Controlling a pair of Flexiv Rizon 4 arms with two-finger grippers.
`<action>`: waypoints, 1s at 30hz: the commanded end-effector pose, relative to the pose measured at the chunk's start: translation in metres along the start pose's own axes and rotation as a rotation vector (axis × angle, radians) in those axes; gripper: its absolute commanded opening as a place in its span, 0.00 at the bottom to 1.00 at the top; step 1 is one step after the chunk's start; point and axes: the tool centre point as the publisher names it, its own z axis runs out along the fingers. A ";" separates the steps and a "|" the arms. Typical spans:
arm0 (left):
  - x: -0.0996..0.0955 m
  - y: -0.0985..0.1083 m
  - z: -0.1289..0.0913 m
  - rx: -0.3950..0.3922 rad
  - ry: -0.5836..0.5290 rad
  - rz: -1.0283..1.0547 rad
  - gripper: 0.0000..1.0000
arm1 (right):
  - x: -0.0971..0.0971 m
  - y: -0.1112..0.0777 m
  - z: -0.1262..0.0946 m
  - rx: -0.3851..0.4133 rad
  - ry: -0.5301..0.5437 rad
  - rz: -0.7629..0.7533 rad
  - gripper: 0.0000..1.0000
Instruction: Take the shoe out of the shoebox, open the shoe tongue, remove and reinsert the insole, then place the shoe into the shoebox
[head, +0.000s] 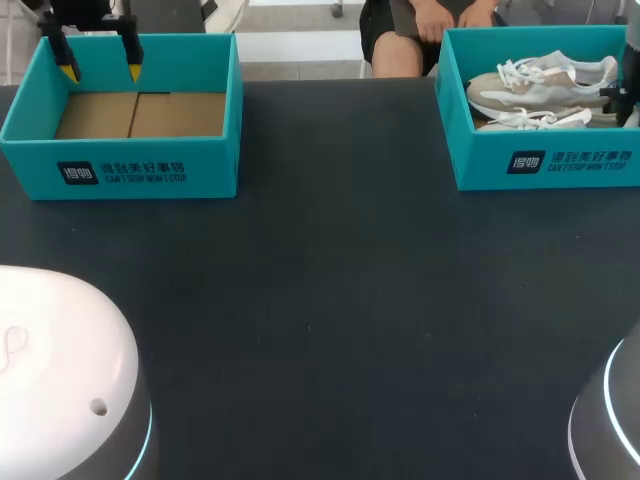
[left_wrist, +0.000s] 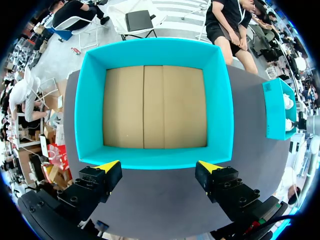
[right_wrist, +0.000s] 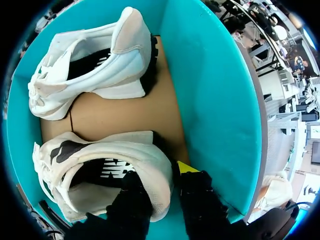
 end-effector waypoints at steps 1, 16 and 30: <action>0.000 0.000 0.000 0.000 -0.001 0.000 1.00 | 0.015 0.004 0.010 0.009 -0.020 -0.002 0.00; 0.000 0.000 0.000 0.000 -0.001 0.000 1.00 | -0.013 -0.007 -0.059 -0.005 -0.060 -0.073 0.00; 0.000 0.000 0.000 0.000 -0.001 0.000 1.00 | -0.016 -0.002 -0.142 -0.080 -0.067 -0.113 0.00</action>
